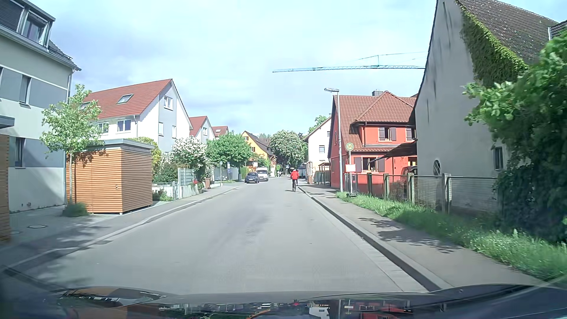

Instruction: Follow the waypoints while adhering to traffic rules and regulations

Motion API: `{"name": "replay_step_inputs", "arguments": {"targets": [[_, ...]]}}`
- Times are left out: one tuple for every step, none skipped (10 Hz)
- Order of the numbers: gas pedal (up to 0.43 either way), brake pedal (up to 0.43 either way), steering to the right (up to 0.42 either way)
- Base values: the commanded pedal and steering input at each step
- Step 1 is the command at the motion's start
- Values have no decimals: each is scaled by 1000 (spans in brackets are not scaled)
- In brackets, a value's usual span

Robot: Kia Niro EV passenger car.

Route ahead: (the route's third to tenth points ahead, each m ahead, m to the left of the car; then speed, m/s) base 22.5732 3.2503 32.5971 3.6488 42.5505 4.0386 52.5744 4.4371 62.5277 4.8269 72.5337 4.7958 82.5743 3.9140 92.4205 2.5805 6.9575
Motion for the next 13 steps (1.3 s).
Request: {"name": "replay_step_inputs", "arguments": {"targets": [[39, 0, -18], [39, 0, -15], [39, 0, -11], [39, 0, -10], [39, 0, -11], [39, 0, -11], [39, 0, -10], [39, 0, -10], [39, 0, -10], [39, 0, -10], [39, 0, -10], [39, 0, -10], [39, 0, -10]]}}
